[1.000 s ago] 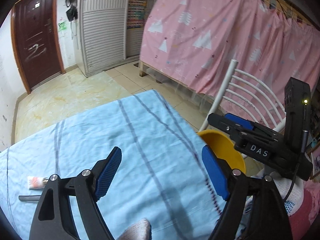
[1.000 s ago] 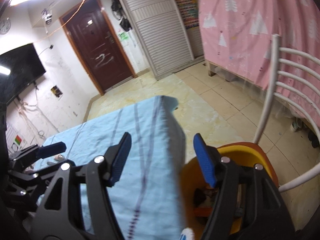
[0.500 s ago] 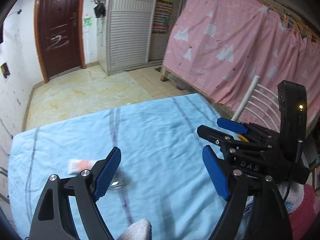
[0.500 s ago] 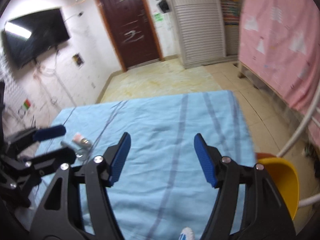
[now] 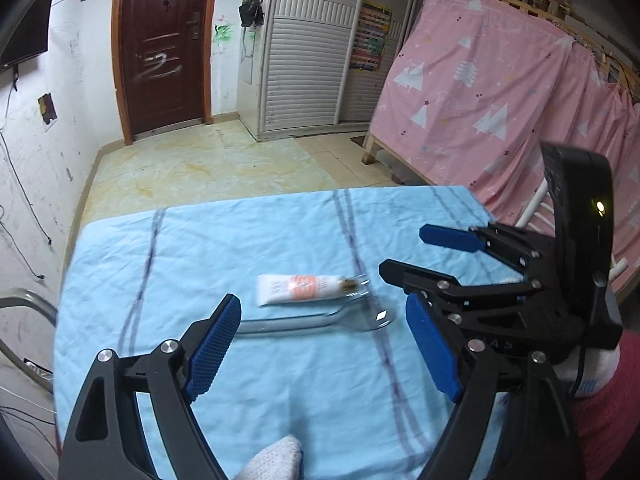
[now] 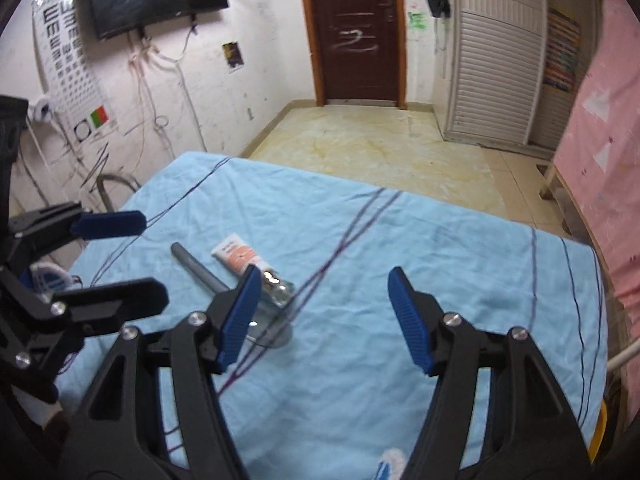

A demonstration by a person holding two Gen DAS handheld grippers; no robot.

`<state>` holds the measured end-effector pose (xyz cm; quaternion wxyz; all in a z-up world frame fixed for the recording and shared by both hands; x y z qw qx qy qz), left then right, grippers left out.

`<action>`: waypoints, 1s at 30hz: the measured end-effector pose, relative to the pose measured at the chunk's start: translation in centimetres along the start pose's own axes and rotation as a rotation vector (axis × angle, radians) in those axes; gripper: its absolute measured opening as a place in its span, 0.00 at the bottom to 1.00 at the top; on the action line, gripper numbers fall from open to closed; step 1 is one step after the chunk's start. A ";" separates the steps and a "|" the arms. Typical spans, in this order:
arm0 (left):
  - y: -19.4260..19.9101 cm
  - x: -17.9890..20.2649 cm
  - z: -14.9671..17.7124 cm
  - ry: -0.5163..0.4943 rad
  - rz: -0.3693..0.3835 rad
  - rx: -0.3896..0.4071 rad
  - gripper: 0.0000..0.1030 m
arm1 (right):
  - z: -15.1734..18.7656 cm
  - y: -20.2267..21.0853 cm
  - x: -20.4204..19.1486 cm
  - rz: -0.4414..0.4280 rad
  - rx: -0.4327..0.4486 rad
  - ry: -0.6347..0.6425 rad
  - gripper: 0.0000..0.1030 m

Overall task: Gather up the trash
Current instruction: 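Move both tools back over the bedsheet, then grasp the cream-and-orange tube with the right tool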

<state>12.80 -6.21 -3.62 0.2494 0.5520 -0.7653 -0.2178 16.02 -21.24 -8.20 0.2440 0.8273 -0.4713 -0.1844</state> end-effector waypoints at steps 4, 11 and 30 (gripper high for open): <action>0.7 -1.7 1.2 -0.022 0.001 -0.010 0.77 | -0.5 -1.6 -1.9 -0.023 -0.018 0.070 0.61; 0.9 -4.2 2.3 0.000 0.026 -0.019 0.82 | -0.8 -4.3 -3.8 -0.041 -0.074 0.158 0.42; -0.8 -3.0 1.9 -0.049 0.043 -0.028 0.83 | -0.7 -6.1 -3.7 -0.073 -0.134 0.146 0.19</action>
Point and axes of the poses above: each gripper's, at about its wrist camera, not at the fingertips, and y roughly against the way its jaws point, x to its right, z to its underside, the point moved 1 cm from there along -y, roughly the way its jaws point, and after that the axes turned 9 degrees about x, right-handed, at the moved point
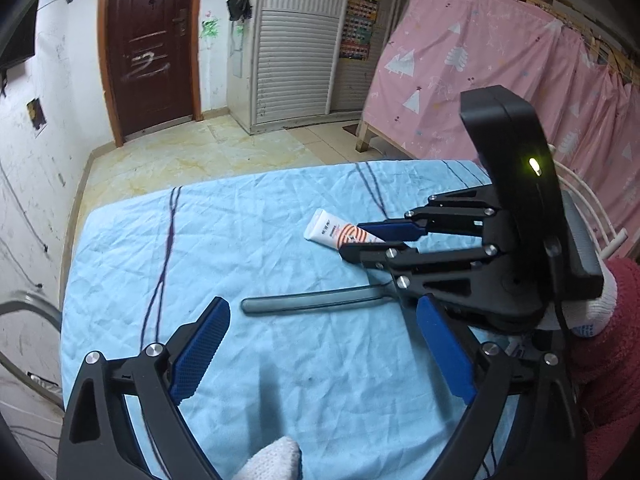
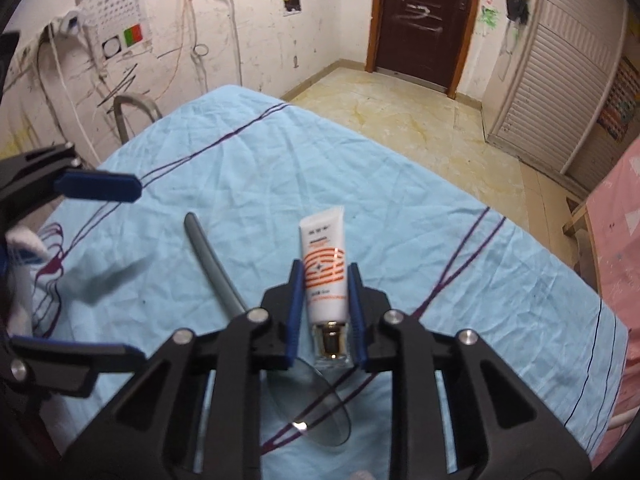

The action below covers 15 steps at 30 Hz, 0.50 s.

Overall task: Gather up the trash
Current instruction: 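Grasp the cream-and-orange tube with the right tool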

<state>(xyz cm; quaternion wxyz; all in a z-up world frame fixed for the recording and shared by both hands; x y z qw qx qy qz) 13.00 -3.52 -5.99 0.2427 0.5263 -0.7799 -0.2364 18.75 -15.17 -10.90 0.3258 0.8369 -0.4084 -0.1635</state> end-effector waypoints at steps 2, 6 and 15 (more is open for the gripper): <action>-0.3 0.7 -0.1 -0.023 0.003 0.000 0.83 | 0.0 0.6 1.3 -0.002 0.017 -0.048 0.19; -1.0 2.5 -0.3 -0.074 0.015 -0.004 0.83 | -0.1 2.0 3.5 0.009 0.055 -0.126 0.19; -3.6 7.1 -0.4 -0.258 0.031 -0.009 0.89 | 1.3 5.8 7.5 0.034 0.130 -0.261 0.20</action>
Point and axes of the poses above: each gripper's, at about its wrist camera, not at the fingertips, and y roughly against the way its jaws point, x to its right, z to its underside, the point moved 1 cm from there along -y, roughly the way its jaws point, and after that the axes turned 9 degrees about x, right-handed, at the moved point
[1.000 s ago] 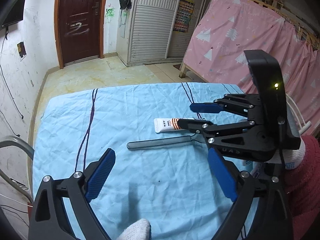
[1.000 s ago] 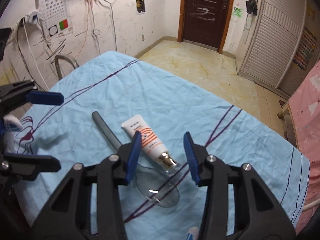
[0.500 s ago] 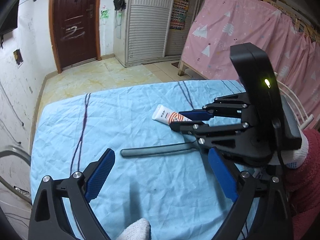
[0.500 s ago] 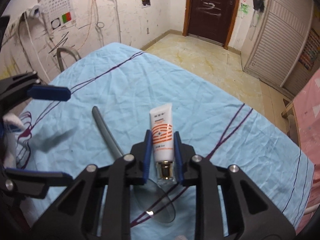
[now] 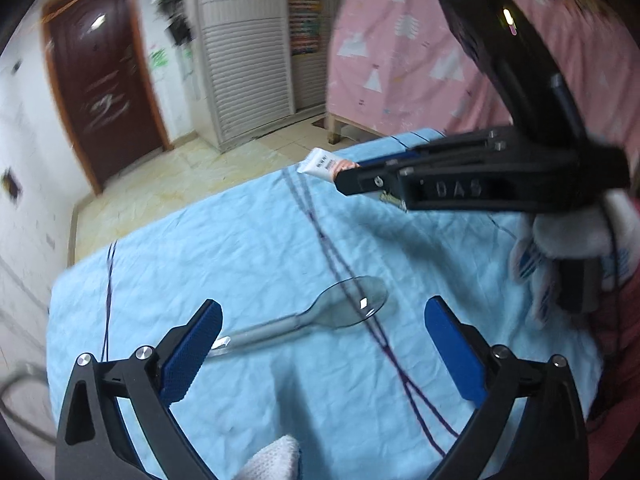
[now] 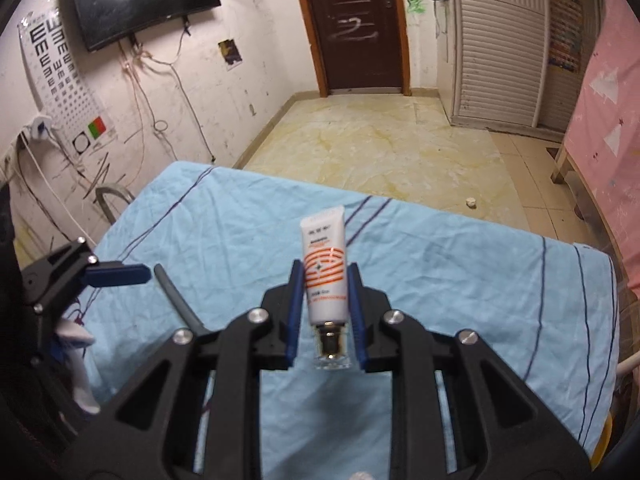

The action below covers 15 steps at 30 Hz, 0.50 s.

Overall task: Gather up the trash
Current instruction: 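Grasp the cream-and-orange tube with the right tool, then grasp the clear spoon with the left tool while the right tool holds the tube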

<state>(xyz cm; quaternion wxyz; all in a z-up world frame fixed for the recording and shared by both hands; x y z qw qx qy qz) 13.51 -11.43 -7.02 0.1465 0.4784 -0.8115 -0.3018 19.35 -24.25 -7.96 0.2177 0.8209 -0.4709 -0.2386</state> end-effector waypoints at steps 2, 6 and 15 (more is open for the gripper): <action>-0.6 0.5 -0.3 -0.070 0.002 0.008 0.89 | 0.3 0.8 0.5 0.001 0.013 -0.020 0.20; -1.9 0.7 -0.8 -0.133 0.025 -0.019 0.89 | 0.8 2.2 1.5 0.019 0.032 -0.044 0.20; -3.7 1.5 -0.7 -0.246 0.099 -0.093 0.54 | 1.3 3.7 2.8 0.040 0.067 -0.097 0.20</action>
Point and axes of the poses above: each gripper's, at about its wrist camera, not at the fingertips, and y roughly against the way its jaws point, x to its right, z to its underside, the point moved 1 cm from there along -y, roughly the way its jaws point, and after that the axes turned 9 degrees about x, right-handed, at the moved point
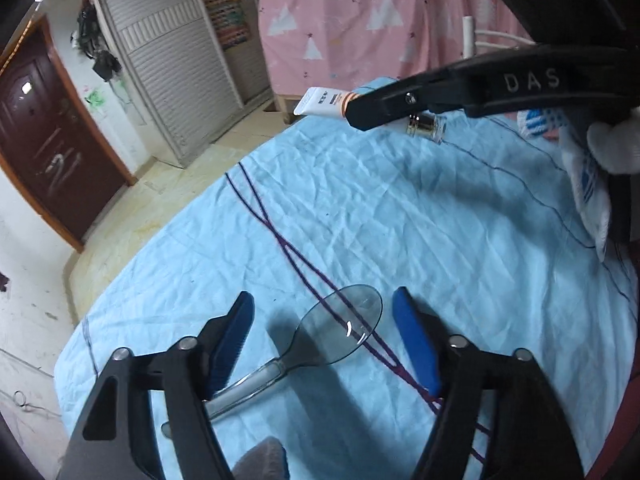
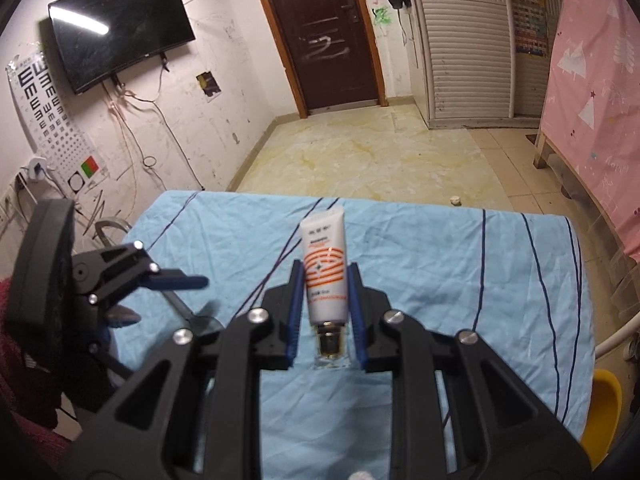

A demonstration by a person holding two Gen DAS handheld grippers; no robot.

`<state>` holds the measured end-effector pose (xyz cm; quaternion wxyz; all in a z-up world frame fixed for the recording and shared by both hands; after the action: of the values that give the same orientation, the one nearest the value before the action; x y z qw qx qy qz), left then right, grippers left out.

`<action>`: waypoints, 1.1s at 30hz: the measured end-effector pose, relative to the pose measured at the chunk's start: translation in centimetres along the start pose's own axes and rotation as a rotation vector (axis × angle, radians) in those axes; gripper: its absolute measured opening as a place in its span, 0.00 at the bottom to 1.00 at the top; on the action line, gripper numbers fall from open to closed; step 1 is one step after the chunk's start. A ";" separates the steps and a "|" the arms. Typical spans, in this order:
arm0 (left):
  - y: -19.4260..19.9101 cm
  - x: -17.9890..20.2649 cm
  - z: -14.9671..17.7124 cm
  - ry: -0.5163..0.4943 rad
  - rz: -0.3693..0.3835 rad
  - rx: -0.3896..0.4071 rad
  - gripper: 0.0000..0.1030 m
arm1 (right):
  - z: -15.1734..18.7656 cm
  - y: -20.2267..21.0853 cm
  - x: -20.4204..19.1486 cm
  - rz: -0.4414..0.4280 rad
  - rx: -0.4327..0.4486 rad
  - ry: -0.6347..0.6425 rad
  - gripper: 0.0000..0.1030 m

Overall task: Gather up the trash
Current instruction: 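Grasp the clear spoon with the left tool while the right tool holds the tube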

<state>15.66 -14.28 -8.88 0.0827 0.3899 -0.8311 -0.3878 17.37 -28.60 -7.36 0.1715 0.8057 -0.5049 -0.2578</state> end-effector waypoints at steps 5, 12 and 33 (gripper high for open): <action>-0.2 -0.2 -0.4 -0.006 0.029 0.005 0.29 | 0.1 0.1 0.2 0.002 0.006 -0.004 0.20; -0.2 0.8 -0.2 -0.003 0.038 -0.003 0.03 | 0.1 0.3 0.4 0.005 0.022 -0.015 0.20; 1.6 -0.7 1.7 -0.119 0.073 -0.031 0.81 | 0.6 2.1 0.9 0.046 0.039 -0.034 0.20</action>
<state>14.45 -12.17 -8.79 0.0534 0.3342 -0.8422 -0.4197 15.81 -30.37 -6.90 0.1530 0.7926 -0.5311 -0.2574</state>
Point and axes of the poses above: each gripper's, at about its wrist camera, not at the fingertips, and y roughly against the way its jaws point, x to its right, z to its underside, the point moved 1 cm from there along -y, roughly the way its jaws point, and after that the axes turned 9 degrees about x, right-handed, at the moved point
